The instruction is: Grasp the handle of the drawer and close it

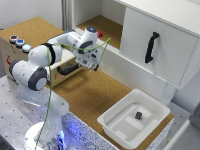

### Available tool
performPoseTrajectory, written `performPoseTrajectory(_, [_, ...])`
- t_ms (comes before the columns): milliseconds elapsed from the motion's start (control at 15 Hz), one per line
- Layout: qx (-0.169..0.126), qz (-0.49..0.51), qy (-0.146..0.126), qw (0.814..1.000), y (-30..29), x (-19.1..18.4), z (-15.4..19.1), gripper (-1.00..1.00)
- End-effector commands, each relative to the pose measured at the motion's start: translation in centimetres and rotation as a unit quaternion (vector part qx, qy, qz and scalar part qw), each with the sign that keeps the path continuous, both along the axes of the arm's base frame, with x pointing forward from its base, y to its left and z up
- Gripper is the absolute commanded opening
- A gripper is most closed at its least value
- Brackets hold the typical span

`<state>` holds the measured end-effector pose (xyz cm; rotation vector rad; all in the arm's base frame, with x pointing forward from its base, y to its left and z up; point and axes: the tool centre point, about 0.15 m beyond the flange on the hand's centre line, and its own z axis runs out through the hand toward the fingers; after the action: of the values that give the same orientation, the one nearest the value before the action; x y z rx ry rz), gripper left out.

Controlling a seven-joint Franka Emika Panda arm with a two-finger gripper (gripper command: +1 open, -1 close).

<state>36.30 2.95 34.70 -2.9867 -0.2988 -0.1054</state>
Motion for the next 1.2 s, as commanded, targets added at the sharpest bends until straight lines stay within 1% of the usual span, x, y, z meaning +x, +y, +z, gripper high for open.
performPoseTrajectory(0, [-0.021, -0.04, -0.003, 0.999, 1.7, 1.2, -2.2, 1.0])
performPoseTrajectory(67, [-0.027, -0.058, -0.003, 0.998, 2.3, 1.1, -2.3, 1.0])
performPoseTrajectory(133, [-0.031, -0.082, -0.008, 0.996, 2.7, 0.8, -2.1, -1.0])
performPoseTrajectory(200, [-0.038, -0.096, -0.01, 0.995, 2.9, 0.6, -2.0, -1.0])
performPoseTrajectory(267, [-0.027, -0.1, -0.012, 0.995, 3.4, 0.1, -1.7, -1.0])
performPoseTrajectory(333, [-0.029, -0.104, -0.011, 0.994, 3.9, -0.2, -1.7, -1.0])
performPoseTrajectory(400, [-0.024, -0.088, 0.003, 0.996, 4.6, -0.3, -2.2, -1.0])
performPoseTrajectory(467, [0.009, -0.069, 0.028, 0.997, 5.3, -0.3, -2.9, -1.0])
performPoseTrajectory(533, [0.001, -0.078, 0.027, 0.997, 6.0, -0.6, -3.2, -1.0])
performPoseTrajectory(667, [0.008, -0.072, 0.035, 0.997, 8.0, -0.9, -3.6, -1.0])
performPoseTrajectory(867, [0.031, -0.074, 0.036, 0.996, 11.6, -1.2, -3.6, -1.0])
performPoseTrajectory(933, [0.035, -0.074, 0.031, 0.996, 13.2, -1.3, -3.7, -1.0])
performPoseTrajectory(1000, [0.037, -0.076, 0.033, 0.996, 14.8, -1.2, -3.9, -1.0])
performPoseTrajectory(1067, [0.024, -0.072, 0.03, 0.997, 16.8, -1.2, -4.1, -1.0])
performPoseTrajectory(1133, [0.02, -0.067, 0.03, 0.997, 18.2, -1.1, -4.2, -1.0])
